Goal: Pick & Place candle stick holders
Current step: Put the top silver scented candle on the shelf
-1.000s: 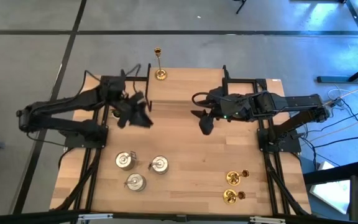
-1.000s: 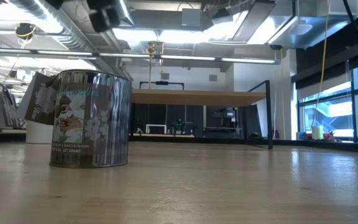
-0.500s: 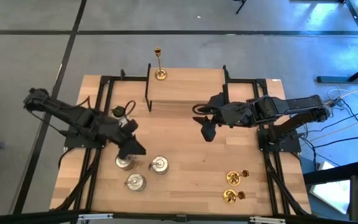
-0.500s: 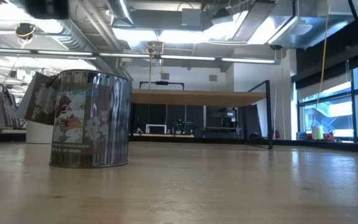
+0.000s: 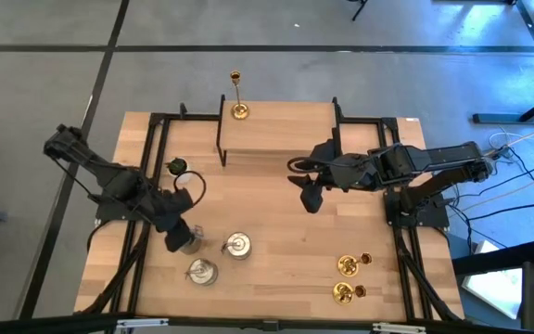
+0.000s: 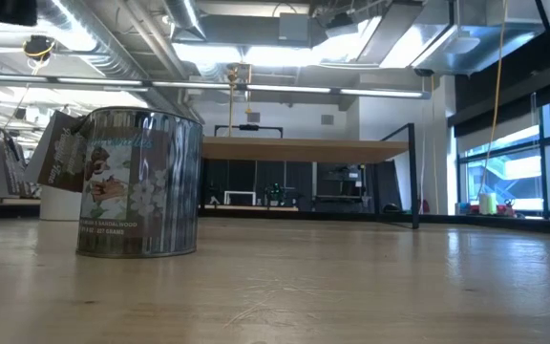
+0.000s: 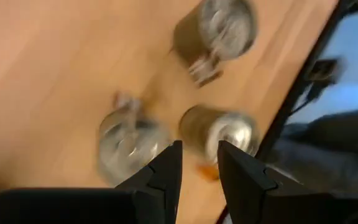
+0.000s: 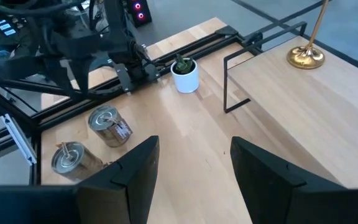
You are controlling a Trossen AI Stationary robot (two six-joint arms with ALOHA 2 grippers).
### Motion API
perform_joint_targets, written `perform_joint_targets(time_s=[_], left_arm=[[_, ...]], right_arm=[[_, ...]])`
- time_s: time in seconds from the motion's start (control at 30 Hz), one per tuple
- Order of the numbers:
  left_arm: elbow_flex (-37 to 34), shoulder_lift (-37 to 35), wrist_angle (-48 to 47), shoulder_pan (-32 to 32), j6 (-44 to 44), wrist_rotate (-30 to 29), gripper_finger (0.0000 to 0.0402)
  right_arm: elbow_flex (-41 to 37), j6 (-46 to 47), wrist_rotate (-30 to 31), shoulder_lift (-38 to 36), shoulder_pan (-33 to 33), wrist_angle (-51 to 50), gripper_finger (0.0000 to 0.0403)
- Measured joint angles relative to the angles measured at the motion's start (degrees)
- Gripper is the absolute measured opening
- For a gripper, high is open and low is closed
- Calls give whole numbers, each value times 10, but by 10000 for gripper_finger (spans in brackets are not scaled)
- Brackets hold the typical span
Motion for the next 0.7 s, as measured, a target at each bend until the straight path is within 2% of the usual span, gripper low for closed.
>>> perform_joint_targets(time_s=[0.13, 0.23, 0.37, 0.53, 0.7], left_arm=[[8, 11, -28, -15, -45, 116, 104], [8, 22, -30, -39, -88, 138, 116], [8, 44, -30, -62, -117, 81, 143], [8, 90, -30, -86, -135, -9, 202], [8, 152, -42, -92, -146, -35, 269]], right_arm=[[0, 3, 0, 0, 1, -2, 204], [0, 4, 0, 0, 4, -3, 204], [0, 0, 3, 0, 4, -3, 204], [0, 0, 5, 0, 4, -3, 204], [0, -2, 17, 0, 4, -2, 204]])
